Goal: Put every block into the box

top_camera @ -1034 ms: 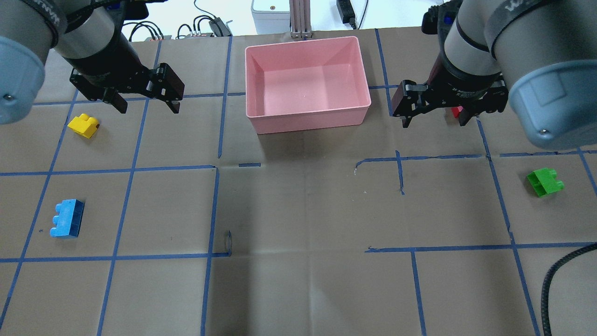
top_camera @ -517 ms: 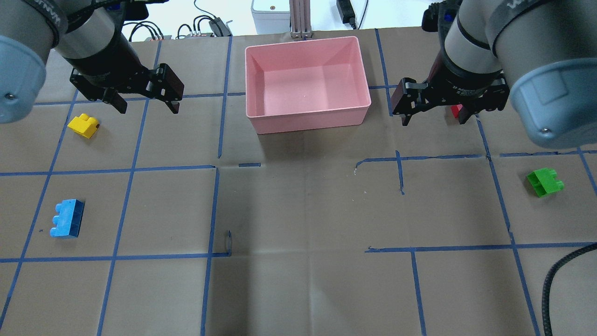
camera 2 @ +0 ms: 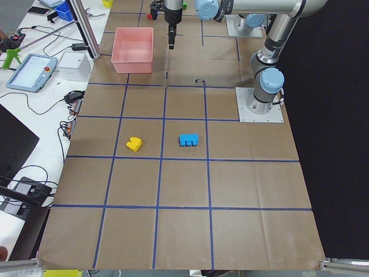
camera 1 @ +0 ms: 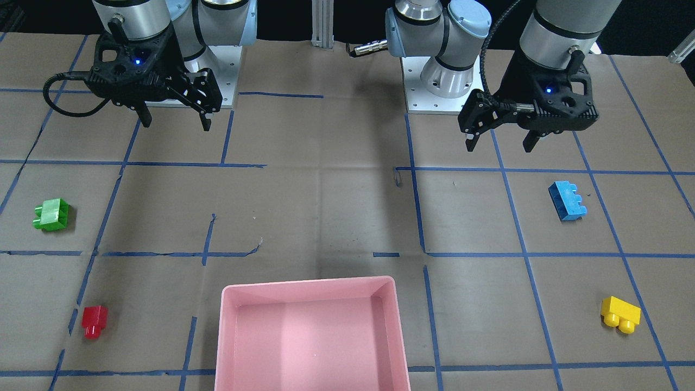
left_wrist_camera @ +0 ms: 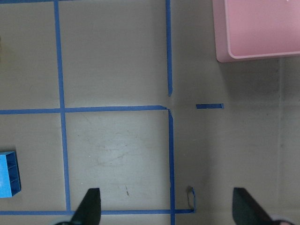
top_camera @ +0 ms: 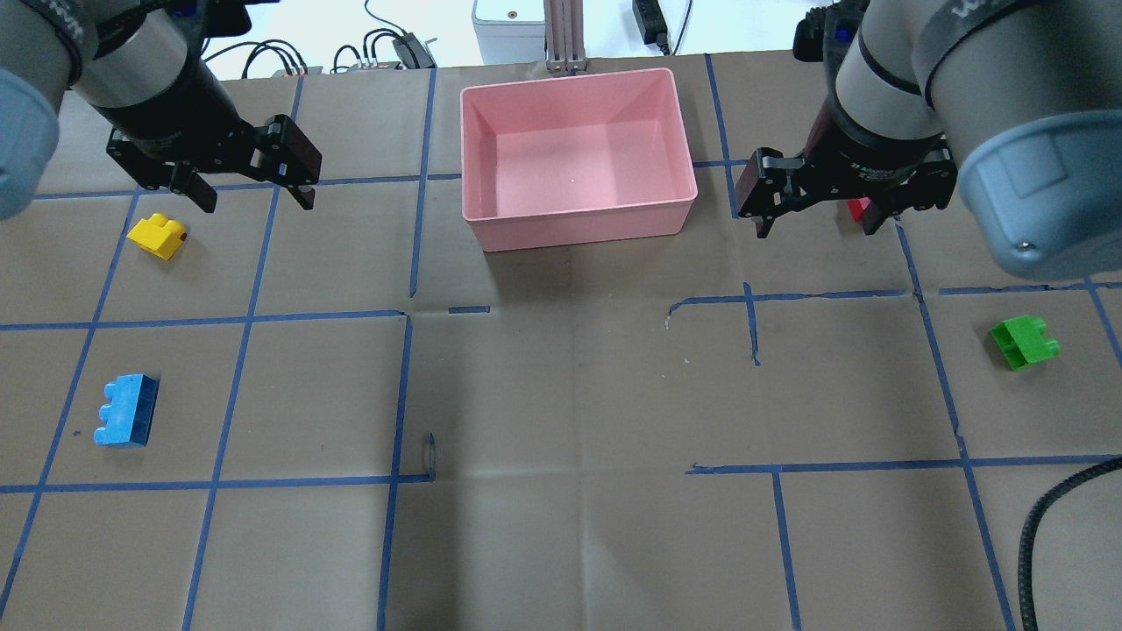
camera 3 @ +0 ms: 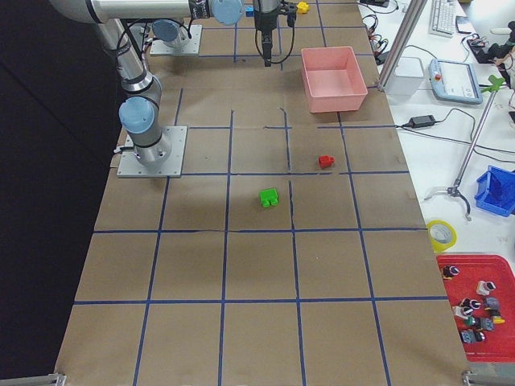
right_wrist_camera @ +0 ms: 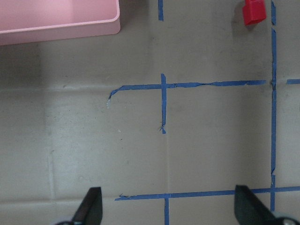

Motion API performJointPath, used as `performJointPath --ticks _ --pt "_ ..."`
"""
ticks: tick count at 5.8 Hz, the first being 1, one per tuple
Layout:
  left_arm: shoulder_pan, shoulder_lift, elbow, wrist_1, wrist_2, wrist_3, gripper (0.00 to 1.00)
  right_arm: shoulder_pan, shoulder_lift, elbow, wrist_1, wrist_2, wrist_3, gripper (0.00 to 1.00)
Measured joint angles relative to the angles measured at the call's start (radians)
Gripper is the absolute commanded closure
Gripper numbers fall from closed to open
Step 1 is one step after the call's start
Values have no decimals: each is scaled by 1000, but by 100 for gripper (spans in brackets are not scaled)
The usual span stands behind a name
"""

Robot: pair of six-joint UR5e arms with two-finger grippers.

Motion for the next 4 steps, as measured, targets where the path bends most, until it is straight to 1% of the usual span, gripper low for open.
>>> performJointPath --ticks 1,3,4 --pt "81 0 -1 -1 1 62 1 0 0 2 0 2 0 0" --pt "351 -9 -17 0 -5 291 1 0 1 6 -5 6 0 0" --pt "481 -16 -46 11 -8 423 1 0 2 8 -8 8 0 0"
